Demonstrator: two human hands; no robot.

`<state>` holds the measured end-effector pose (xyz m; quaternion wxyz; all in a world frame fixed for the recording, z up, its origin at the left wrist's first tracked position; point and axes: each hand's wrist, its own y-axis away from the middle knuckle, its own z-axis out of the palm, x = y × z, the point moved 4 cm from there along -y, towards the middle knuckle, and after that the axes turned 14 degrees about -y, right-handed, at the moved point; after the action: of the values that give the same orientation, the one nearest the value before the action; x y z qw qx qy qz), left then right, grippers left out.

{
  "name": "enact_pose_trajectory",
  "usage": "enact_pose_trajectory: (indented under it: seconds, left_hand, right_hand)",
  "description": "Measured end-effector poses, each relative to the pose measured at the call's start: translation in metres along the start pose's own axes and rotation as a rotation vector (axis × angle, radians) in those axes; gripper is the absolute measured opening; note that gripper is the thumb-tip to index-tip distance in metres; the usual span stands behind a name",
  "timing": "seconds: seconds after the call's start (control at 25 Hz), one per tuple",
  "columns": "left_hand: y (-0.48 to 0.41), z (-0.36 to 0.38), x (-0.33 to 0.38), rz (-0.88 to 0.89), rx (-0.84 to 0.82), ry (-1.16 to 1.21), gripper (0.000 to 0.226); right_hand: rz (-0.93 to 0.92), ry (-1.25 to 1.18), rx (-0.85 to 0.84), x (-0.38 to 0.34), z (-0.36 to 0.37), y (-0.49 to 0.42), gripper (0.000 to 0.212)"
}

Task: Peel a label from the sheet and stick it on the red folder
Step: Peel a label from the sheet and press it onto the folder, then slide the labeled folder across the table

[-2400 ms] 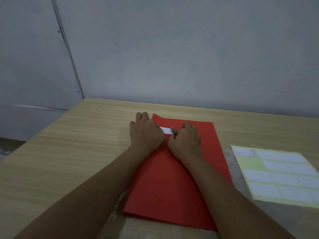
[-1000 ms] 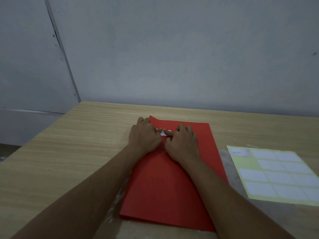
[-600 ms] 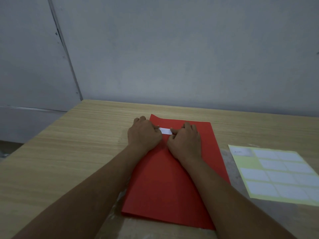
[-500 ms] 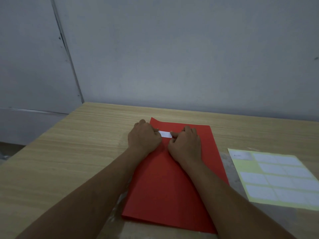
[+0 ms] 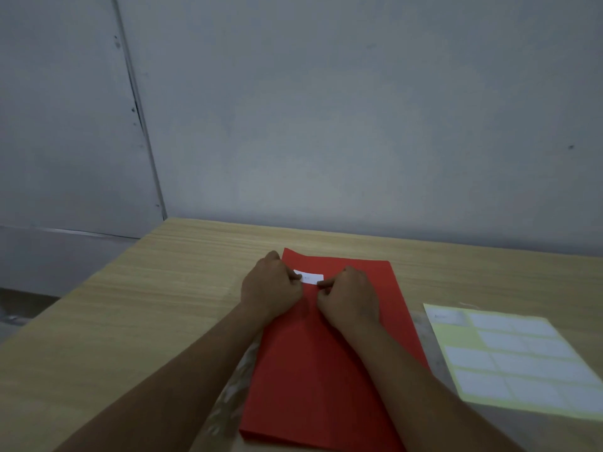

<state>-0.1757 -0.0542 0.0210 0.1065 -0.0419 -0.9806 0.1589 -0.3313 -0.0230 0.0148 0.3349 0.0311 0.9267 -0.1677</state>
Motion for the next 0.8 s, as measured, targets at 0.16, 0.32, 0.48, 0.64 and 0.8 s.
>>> enact_pose_trajectory:
  seconds: [0.16, 0.32, 0.48, 0.64, 0.8]
  left_hand:
    - [0.009, -0.008, 0.000, 0.020, 0.054, 0.065, 0.042]
    - [0.021, -0.009, -0.007, -0.001, 0.041, 0.137, 0.045]
    - [0.035, -0.011, -0.007, -0.031, -0.010, 0.149, 0.048]
    - [0.052, -0.017, -0.003, -0.032, -0.064, 0.140, 0.058]
    - [0.073, -0.015, 0.001, -0.015, -0.083, 0.112, 0.063]
  right_hand:
    - [0.032, -0.061, 0.059, 0.011, -0.017, 0.010, 0.023]
    - [0.074, -0.004, 0.058, 0.032, -0.033, 0.027, 0.039]
    - [0.093, 0.075, 0.004, 0.040, -0.045, 0.045, 0.057]
    - [0.126, 0.134, -0.028, 0.041, -0.055, 0.067, 0.064]
    - [0.147, 0.126, -0.038, 0.045, -0.061, 0.087, 0.064]
